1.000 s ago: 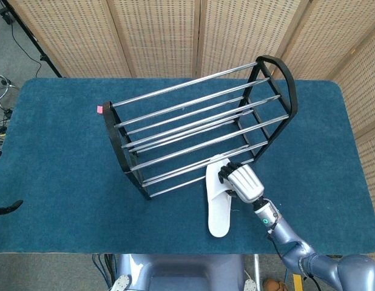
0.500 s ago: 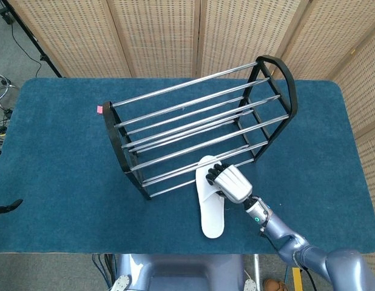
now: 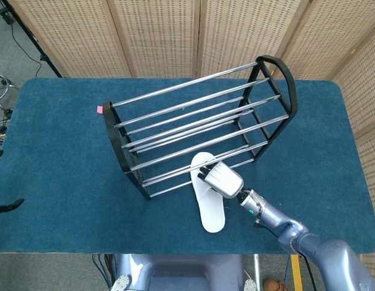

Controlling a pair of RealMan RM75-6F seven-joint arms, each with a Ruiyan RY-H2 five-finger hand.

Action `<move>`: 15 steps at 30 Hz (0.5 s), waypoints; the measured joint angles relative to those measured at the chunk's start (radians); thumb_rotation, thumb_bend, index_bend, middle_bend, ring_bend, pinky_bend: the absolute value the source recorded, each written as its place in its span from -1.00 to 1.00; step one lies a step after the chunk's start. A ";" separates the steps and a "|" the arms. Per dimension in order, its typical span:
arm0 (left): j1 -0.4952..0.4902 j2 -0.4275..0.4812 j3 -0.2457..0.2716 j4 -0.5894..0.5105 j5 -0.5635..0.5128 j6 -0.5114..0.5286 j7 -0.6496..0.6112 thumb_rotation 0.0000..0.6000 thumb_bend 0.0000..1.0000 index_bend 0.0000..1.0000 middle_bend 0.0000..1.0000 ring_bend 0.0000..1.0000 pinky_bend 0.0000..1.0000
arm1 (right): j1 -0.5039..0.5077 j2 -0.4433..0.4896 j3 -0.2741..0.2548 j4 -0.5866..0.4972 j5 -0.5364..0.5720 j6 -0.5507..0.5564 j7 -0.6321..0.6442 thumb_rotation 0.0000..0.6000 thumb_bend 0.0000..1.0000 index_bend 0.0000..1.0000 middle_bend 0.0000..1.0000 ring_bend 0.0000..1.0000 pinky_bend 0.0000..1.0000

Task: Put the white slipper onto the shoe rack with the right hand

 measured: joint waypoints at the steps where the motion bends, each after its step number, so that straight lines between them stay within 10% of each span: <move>1: 0.000 0.000 0.000 0.000 -0.001 -0.001 0.000 1.00 -1.00 -1.00 -1.00 -1.00 -1.00 | 0.004 -0.003 -0.002 0.010 -0.001 0.001 0.002 1.00 0.01 0.25 0.08 -0.06 0.23; 15: -0.006 -0.001 -0.004 0.000 -0.017 -0.008 0.004 1.00 -1.00 -1.00 -1.00 -1.00 -1.00 | 0.046 -0.053 -0.009 0.118 0.015 0.009 0.054 1.00 0.01 0.25 0.08 -0.06 0.23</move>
